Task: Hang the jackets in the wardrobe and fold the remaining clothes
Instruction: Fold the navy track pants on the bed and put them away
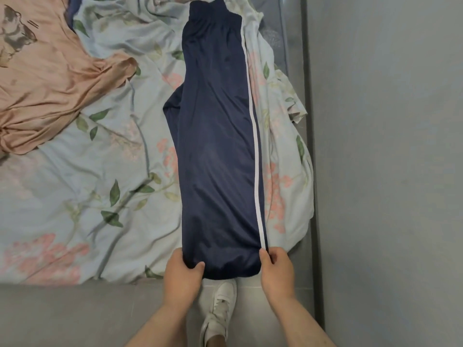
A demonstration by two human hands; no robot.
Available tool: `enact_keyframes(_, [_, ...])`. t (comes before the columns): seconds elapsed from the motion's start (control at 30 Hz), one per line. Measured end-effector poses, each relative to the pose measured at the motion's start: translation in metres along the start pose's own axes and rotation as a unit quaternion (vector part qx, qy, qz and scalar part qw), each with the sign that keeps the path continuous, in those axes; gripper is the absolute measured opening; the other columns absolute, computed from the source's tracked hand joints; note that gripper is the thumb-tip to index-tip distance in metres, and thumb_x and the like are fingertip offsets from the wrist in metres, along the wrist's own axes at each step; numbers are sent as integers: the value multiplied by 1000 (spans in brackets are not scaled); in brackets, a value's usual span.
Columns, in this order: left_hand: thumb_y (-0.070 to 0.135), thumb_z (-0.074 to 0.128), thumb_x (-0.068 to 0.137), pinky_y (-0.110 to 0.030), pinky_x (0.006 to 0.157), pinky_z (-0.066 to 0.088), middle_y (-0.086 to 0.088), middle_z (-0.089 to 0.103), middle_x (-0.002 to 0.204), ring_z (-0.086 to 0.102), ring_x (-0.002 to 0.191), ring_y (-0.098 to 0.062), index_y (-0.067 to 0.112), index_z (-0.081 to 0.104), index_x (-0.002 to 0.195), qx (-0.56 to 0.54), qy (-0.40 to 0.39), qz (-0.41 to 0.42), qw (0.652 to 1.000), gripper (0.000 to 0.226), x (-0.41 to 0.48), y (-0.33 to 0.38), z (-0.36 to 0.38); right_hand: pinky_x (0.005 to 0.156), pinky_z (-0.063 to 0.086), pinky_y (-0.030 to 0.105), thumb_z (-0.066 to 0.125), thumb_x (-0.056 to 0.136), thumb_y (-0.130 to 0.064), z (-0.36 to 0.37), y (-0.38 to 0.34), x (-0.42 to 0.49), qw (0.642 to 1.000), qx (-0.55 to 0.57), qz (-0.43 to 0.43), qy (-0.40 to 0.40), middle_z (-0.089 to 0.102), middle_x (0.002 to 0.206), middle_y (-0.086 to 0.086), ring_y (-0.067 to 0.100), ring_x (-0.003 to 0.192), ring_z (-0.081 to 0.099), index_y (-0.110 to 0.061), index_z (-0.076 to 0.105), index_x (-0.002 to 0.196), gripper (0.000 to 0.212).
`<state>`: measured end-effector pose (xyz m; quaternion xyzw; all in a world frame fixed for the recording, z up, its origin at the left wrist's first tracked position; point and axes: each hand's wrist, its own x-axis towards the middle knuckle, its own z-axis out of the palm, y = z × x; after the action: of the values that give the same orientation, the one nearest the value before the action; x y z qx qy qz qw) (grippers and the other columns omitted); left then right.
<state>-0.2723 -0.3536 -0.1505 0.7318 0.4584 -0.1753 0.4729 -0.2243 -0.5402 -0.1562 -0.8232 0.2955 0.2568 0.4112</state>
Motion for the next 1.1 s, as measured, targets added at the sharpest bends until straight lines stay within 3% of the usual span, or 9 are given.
enact_keyframes(0.2, [8,68,82,-29,71,52,5,64,97,64,88,-13,25,52,98,-54,-31,-27,998,29,3,-11,10,100,49,43,74,80,-22,12,-3,-3,999,-42,1,-5,54,118,2,22,110,55,-14,55,121,47])
enact_keyframes(0.33, [8,73,73,-40,79,56,-2,60,103,62,93,-22,13,56,108,-22,24,-4,999,39,4,-4,12,85,55,47,66,88,-23,7,-4,-3,999,-18,32,-30,65,92,5,23,87,62,-11,61,90,13])
enact_keyframes(0.4, [9,71,73,-38,78,56,0,61,104,63,93,-20,18,57,108,-37,15,-12,999,39,-1,-1,15,73,51,39,62,91,-24,-1,-4,-1,998,-6,28,-57,63,82,7,19,73,57,-5,62,79,22])
enact_keyframes(0.5, [8,64,83,-29,67,54,1,70,98,67,85,-16,26,60,102,-135,-96,-72,984,26,-4,-2,18,70,47,34,55,96,-21,-16,-9,-4,993,57,30,-98,60,82,10,21,73,55,6,60,93,28])
enact_keyframes(0.57, [11,63,89,-27,63,54,-2,75,92,70,81,-19,20,66,106,-167,-170,-115,964,20,-4,-1,15,83,54,39,51,99,-22,-24,-12,-6,989,82,35,-116,68,92,12,28,86,64,-4,66,100,24])
enact_keyframes(0.67, [12,66,88,-33,78,56,-7,76,98,72,90,-23,17,69,108,-164,-216,-119,955,20,-5,2,8,96,54,46,47,103,-24,-33,-15,-8,973,146,71,-165,75,105,0,22,102,69,-20,70,108,24])
enact_keyframes(0.87, [7,62,91,-39,80,57,-11,73,112,71,102,-29,11,62,121,-296,-307,-165,889,30,-11,9,1,79,59,43,49,103,-34,-40,-24,-6,887,329,229,-231,73,115,8,28,103,71,-14,64,122,31])
enact_keyframes(0.97, [5,63,91,-31,70,58,-13,73,110,72,99,-27,6,62,121,-308,-325,-171,878,30,-14,16,-4,90,57,50,61,96,-30,-45,-27,-6,879,309,214,-295,70,121,11,32,110,68,-15,64,123,31])
enact_keyframes(1.1, [9,60,95,-34,76,58,-14,73,111,71,101,-29,3,63,121,-302,-317,-161,885,26,-16,19,-11,94,55,38,66,92,-15,-47,-35,-12,917,208,123,-317,72,118,5,24,109,69,-13,60,127,35])
